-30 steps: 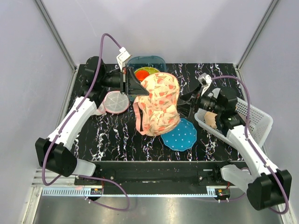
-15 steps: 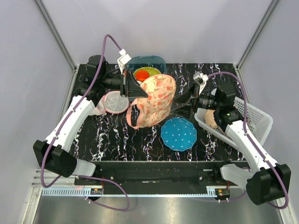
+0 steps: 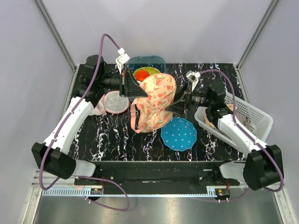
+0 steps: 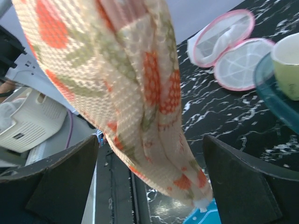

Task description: Unzip the laundry bag and remove the bra

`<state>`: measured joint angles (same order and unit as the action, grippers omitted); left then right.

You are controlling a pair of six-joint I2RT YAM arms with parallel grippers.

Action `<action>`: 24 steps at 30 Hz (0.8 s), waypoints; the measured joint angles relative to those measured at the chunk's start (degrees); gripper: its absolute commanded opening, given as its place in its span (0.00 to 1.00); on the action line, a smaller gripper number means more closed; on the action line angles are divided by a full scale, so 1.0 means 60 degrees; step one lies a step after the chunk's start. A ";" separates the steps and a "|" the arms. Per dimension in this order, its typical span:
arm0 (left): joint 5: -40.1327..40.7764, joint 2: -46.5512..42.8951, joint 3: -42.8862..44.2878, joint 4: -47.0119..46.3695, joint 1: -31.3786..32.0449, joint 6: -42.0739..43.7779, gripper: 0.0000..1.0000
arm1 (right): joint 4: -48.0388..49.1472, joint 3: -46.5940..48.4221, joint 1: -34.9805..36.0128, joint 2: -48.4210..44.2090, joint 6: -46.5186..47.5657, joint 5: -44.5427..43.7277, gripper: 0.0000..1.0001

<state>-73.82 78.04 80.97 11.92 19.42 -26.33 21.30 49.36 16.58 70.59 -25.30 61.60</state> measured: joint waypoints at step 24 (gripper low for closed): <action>0.6280 0.1880 0.1730 0.3672 0.0280 0.1392 0.94 | -0.4878 0.1366 0.0907 0.0710 -0.0583 -0.5770 0.00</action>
<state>-36.14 89.32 91.35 33.95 21.10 -17.98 -7.97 57.56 22.02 74.85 -28.80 26.98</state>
